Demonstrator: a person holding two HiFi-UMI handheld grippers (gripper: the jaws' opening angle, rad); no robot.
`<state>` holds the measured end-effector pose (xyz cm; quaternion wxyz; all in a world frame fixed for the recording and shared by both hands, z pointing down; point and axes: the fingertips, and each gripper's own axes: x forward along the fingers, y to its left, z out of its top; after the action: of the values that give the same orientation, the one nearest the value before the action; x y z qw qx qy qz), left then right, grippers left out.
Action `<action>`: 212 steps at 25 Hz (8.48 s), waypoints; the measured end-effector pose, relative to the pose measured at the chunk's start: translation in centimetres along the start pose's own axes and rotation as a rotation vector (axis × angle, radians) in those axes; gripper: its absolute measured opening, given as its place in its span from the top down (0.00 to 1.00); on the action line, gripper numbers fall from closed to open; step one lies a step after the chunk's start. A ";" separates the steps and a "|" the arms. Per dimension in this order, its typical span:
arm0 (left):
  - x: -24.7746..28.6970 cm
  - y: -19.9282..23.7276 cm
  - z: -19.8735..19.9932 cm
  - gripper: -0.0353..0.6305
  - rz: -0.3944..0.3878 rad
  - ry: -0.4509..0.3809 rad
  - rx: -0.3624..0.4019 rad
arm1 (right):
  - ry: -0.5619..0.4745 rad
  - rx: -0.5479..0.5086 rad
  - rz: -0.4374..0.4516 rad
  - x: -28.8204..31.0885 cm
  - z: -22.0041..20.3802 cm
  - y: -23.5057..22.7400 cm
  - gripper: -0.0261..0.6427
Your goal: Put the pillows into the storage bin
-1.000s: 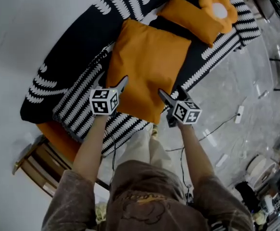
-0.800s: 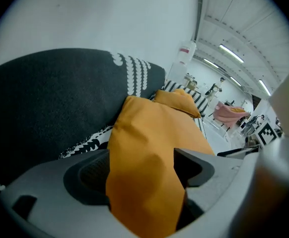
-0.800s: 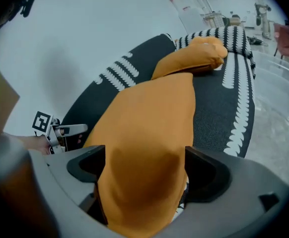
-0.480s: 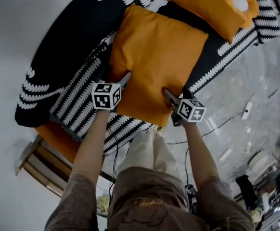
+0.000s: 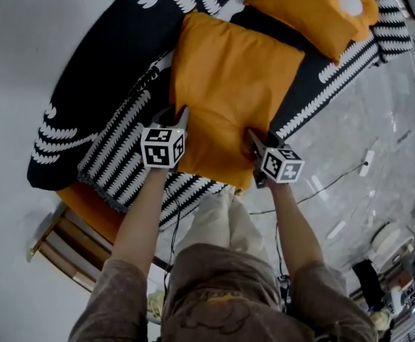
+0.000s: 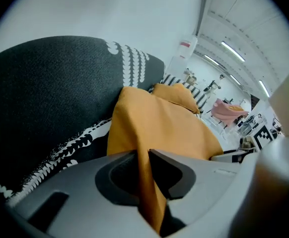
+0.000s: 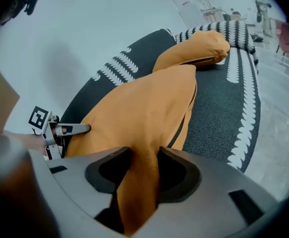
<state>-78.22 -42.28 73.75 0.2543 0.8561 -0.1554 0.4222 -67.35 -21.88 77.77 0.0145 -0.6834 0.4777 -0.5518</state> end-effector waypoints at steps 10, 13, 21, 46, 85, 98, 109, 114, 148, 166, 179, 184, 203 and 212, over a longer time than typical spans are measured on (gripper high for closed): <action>-8.4 -7.7 6.5 0.92 -0.043 -0.062 0.008 | -0.125 0.004 -0.025 -11.6 5.3 3.3 0.79; -11.5 -12.4 10.3 0.92 -0.097 -0.108 0.066 | -0.198 0.015 -0.053 -17.4 7.7 3.7 0.79; -17.7 -28.3 13.6 0.92 -0.241 -0.150 0.177 | -0.368 0.075 -0.159 -35.6 8.5 1.3 0.78; -9.7 -82.4 11.6 0.93 -0.635 -0.103 0.502 | -0.748 0.297 -0.474 -75.8 4.1 -30.7 0.80; 25.9 -119.5 37.0 0.93 -0.556 -0.023 0.442 | -0.673 0.320 -0.439 -86.5 38.8 -76.8 0.81; 36.8 -117.0 38.4 0.93 -0.267 -0.058 0.048 | -0.329 0.014 -0.242 -77.4 51.9 -89.9 0.81; 48.4 -109.7 31.3 0.93 -0.153 0.027 -0.129 | -0.132 -0.206 -0.137 -62.3 53.5 -97.1 0.82; 54.2 -108.1 26.6 0.92 -0.152 0.081 -0.162 | -0.071 -0.316 -0.103 -56.1 53.1 -101.4 0.82; 47.7 -111.0 33.3 0.42 -0.181 -0.087 -0.099 | -0.140 -0.457 0.025 -58.9 57.0 -91.7 0.46; 20.2 -94.9 40.9 0.42 0.036 -0.392 -0.215 | -0.122 -0.655 0.326 -60.0 59.2 -57.8 0.46; 7.6 -73.8 36.6 0.42 0.165 -0.472 -0.326 | -0.032 -0.745 0.506 -47.4 54.1 -33.5 0.46; 4.8 -67.6 35.9 0.42 0.222 -0.509 -0.395 | 0.025 -0.795 0.551 -43.6 52.9 -27.4 0.46; 6.5 -47.9 38.8 0.42 0.388 -0.552 -0.642 | 0.297 -0.953 0.677 -24.2 55.4 -14.8 0.45; 13.6 -37.4 36.9 0.42 0.364 -0.474 -0.703 | 0.397 -0.967 0.634 -11.6 53.9 -13.4 0.45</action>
<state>-28.35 -33.10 54.31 0.4082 0.7497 -0.4909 0.1743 -16.65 -34.22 55.47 -0.2231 -0.3214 0.8477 -0.3582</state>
